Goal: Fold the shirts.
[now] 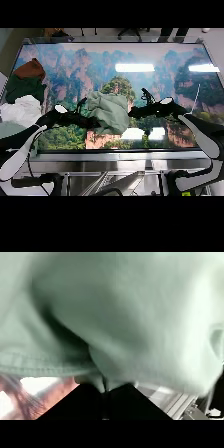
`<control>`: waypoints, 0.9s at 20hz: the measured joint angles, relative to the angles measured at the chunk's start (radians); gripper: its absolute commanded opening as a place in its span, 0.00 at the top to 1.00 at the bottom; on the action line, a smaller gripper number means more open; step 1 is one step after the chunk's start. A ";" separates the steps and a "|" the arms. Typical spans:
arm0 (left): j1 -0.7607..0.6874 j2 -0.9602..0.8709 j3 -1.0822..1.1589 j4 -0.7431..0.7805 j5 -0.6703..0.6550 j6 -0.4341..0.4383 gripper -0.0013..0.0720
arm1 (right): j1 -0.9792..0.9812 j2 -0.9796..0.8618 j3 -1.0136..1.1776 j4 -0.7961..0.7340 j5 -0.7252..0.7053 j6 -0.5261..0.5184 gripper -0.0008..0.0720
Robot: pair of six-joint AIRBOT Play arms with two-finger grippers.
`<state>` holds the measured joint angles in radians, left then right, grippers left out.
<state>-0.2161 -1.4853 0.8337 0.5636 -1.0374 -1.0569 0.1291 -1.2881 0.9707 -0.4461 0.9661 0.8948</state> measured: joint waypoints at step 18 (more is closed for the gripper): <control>0.219 0.766 0.591 0.017 -0.223 -0.251 0.97 | -0.166 0.711 0.513 0.013 0.129 -0.072 0.96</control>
<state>0.0025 -0.7193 1.4242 0.5804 -1.2606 -1.3075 -0.0364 -0.5774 1.4837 -0.4328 1.0950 0.8230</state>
